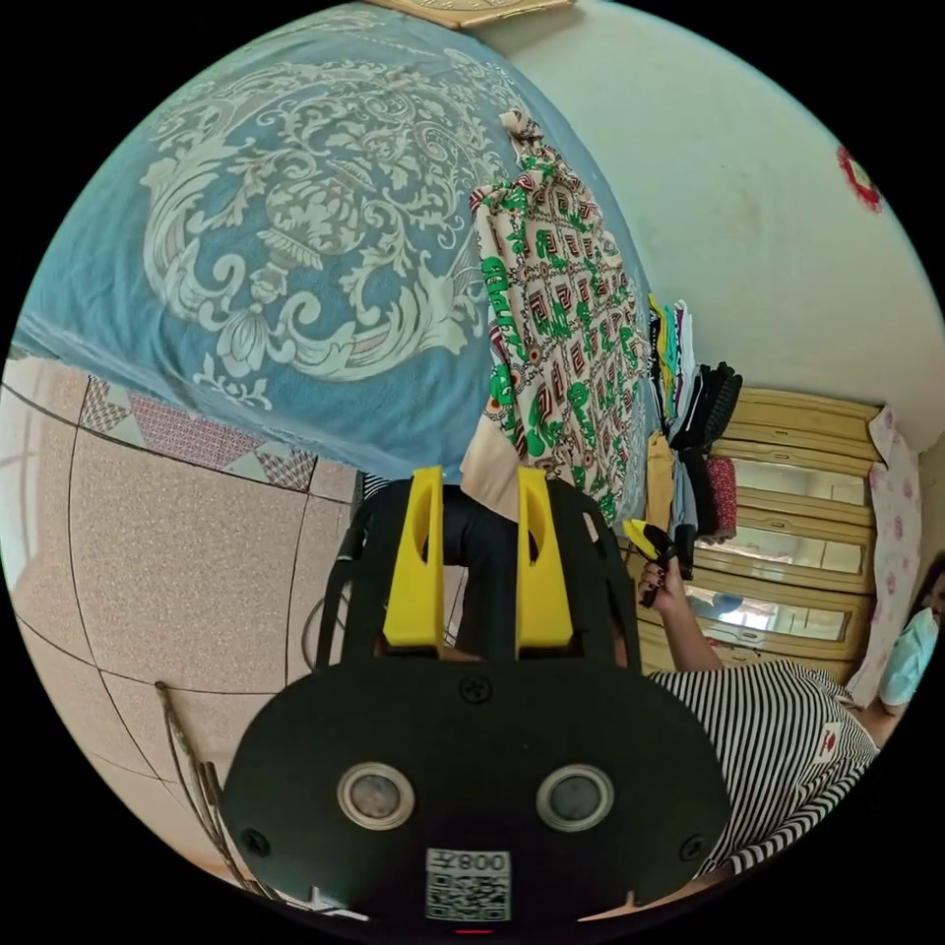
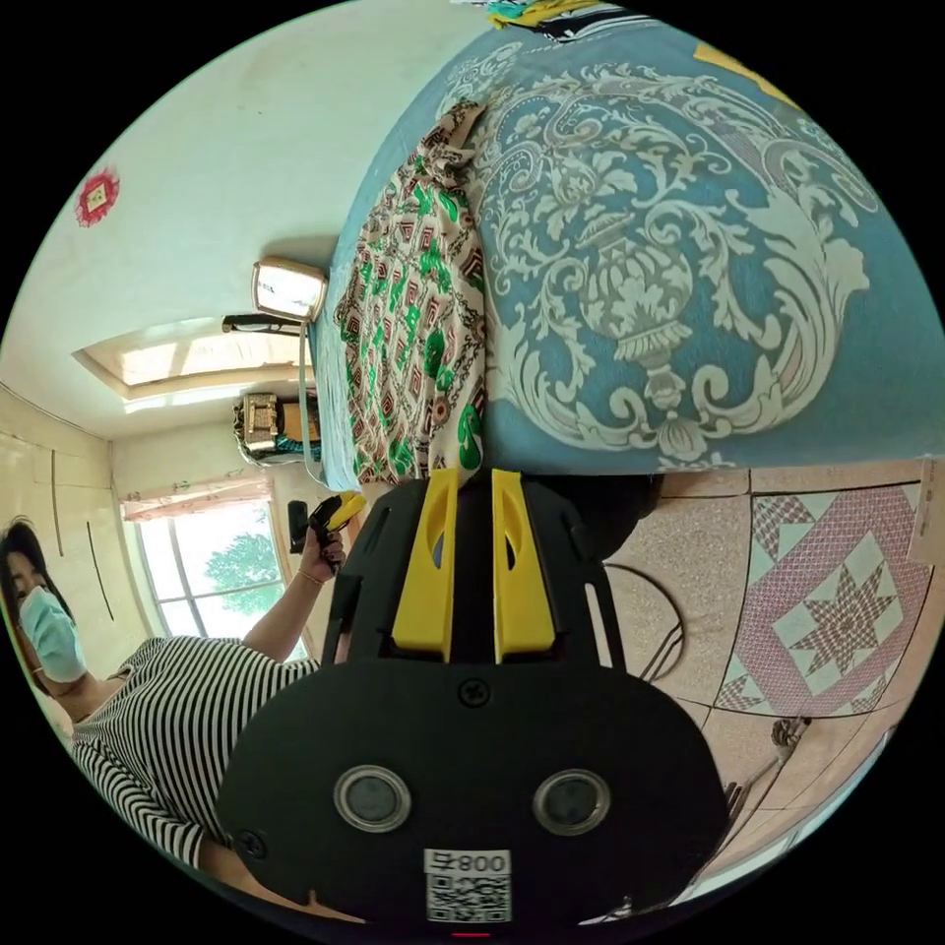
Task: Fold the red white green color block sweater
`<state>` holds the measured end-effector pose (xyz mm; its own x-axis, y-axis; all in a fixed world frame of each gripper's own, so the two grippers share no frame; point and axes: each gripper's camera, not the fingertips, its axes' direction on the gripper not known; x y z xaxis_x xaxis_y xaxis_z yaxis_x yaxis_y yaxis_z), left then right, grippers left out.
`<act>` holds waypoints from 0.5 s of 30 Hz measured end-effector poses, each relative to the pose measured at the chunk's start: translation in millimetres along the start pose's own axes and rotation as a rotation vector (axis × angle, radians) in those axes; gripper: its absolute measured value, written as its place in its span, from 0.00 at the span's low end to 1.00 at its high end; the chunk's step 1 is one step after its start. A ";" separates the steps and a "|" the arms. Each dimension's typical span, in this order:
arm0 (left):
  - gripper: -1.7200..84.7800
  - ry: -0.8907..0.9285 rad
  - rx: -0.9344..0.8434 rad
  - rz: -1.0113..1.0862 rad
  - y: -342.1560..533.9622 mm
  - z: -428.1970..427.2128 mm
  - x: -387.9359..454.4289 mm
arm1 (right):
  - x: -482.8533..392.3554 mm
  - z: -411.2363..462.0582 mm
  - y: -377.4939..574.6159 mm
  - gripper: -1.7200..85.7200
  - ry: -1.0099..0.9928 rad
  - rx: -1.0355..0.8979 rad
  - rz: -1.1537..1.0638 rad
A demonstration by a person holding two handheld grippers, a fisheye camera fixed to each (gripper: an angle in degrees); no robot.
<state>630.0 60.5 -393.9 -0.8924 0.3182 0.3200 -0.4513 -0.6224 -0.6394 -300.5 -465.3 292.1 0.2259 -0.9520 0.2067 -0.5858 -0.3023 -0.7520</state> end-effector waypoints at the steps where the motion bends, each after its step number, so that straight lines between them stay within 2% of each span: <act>1: 0.14 -0.003 -0.012 -0.006 -9.3 7.0 -3.5 | -0.1 17.3 5.9 0.10 -0.009 -0.009 0.005; 9: 0.07 0.061 -0.040 -0.023 -53.5 46.3 -16.3 | -6.1 117.4 22.1 0.11 -0.027 -0.057 0.011; 15: 0.05 0.186 0.043 0.007 -68.2 47.1 -11.5 | -6.9 175.6 24.4 0.08 -0.208 0.001 0.009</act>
<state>670.8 65.6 -321.0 -0.8809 0.4385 0.1784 -0.4487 -0.6534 -0.6097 -179.6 -457.6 162.4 0.3766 -0.9240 0.0658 -0.5878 -0.2933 -0.7540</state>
